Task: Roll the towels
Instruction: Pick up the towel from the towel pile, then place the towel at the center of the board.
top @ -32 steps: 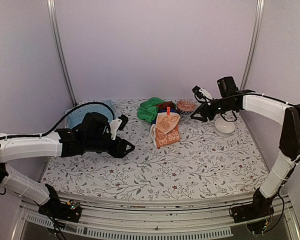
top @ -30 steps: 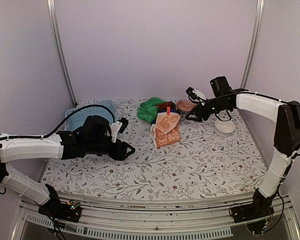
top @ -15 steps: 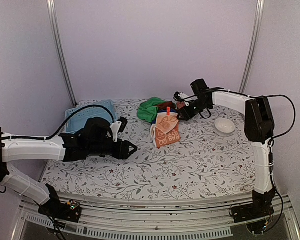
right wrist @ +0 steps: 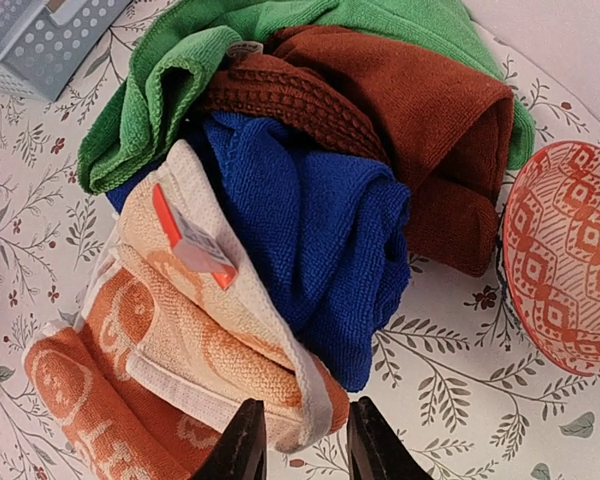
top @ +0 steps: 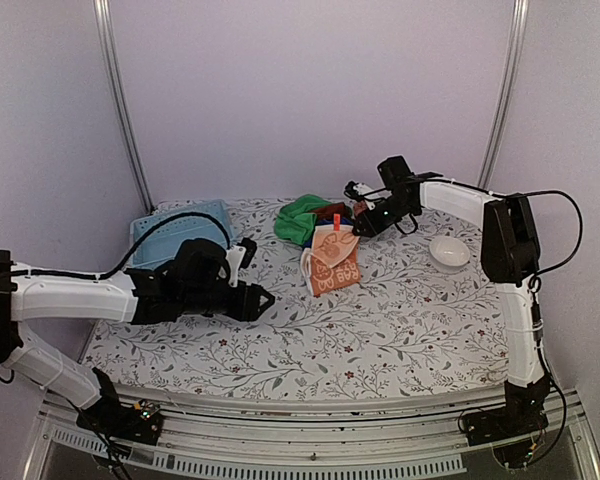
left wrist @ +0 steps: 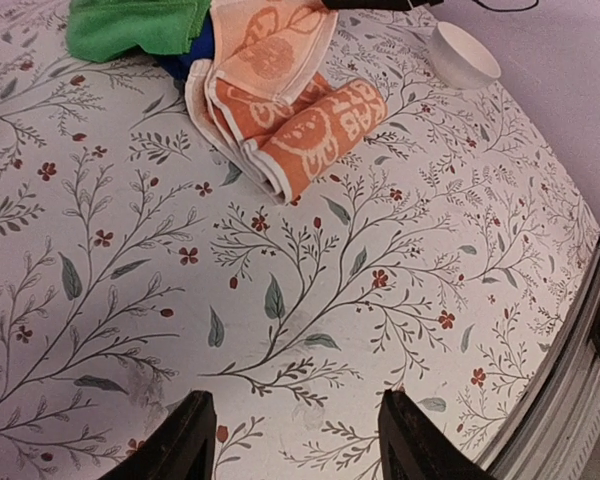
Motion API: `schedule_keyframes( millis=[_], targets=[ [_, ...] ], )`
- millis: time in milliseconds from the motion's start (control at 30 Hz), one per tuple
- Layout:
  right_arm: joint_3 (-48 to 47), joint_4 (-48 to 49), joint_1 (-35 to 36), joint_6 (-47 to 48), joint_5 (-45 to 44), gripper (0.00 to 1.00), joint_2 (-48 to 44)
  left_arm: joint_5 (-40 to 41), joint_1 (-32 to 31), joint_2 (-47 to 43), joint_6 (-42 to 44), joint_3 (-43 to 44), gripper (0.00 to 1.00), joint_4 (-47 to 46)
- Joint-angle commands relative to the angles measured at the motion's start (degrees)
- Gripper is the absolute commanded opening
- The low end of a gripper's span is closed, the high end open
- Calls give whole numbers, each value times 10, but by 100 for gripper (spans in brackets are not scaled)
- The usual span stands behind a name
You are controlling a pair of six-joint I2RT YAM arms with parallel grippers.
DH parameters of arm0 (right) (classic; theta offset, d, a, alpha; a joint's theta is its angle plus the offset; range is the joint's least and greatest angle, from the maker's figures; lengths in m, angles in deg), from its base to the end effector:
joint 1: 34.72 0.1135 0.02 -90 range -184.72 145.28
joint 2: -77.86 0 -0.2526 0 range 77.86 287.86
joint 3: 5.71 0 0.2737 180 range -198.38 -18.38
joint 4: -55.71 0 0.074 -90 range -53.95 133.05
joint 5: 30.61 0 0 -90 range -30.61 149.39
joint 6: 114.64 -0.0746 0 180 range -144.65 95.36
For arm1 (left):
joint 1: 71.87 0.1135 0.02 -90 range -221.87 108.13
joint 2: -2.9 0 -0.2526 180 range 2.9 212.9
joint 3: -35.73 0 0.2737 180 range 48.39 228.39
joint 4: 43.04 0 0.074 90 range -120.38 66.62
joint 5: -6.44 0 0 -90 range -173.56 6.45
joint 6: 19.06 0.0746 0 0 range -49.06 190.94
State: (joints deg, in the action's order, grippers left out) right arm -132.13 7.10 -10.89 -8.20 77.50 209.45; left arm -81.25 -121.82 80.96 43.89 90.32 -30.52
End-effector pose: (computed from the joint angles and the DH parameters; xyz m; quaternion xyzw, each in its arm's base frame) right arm 0.4900 0.2418 0.1609 -0.3690 0.8644 0.1691 0.2967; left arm 0.2204 -0.2576 0.1643 0.1679 0.8749 -0.2686 0.3665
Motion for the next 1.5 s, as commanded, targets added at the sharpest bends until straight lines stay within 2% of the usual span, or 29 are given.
schedule_keyframes(
  millis=[0, 133, 300, 400, 600, 667, 800, 900, 1067, 1200, 1333, 1467],
  targets=[
    [-14, -12, -1, -3, -4, 29, 16, 18, -9, 12, 7, 0, 58, -3],
    [-19, -11, -1, -3, -4, 24, 24, 18, -9, 10, 6, 0, 58, -3],
    [-27, -15, 0, -2, -2, 6, 18, 29, -9, -5, -3, -12, 59, -10],
    [-29, -29, 11, 8, 32, 2, -27, 44, -9, -11, -4, -16, 58, -7],
    [-50, -57, 54, 33, 191, 1, -190, 102, -4, -32, -11, -38, 59, -9],
    [-47, -60, 50, 60, 266, 2, -256, 104, 2, -33, 1, -35, 60, -10],
    [-25, -68, 29, 93, 341, 2, -342, 116, 12, -30, 16, -16, 60, 0],
    [66, -85, -14, 126, 346, 2, -391, 119, 15, -26, 21, -5, 59, 3],
    [335, -82, -132, 229, 316, 3, -497, 118, 16, -17, 34, -9, 59, 1],
    [507, -122, -151, 337, 219, 13, -552, 119, 22, 2, 57, -5, 59, 6],
    [576, -97, -152, 337, 150, 33, -600, 109, 27, 27, 84, 20, 59, 16],
    [576, -120, -151, 333, 142, 38, -634, 88, 29, 52, 112, 50, 59, 33]
  ],
)
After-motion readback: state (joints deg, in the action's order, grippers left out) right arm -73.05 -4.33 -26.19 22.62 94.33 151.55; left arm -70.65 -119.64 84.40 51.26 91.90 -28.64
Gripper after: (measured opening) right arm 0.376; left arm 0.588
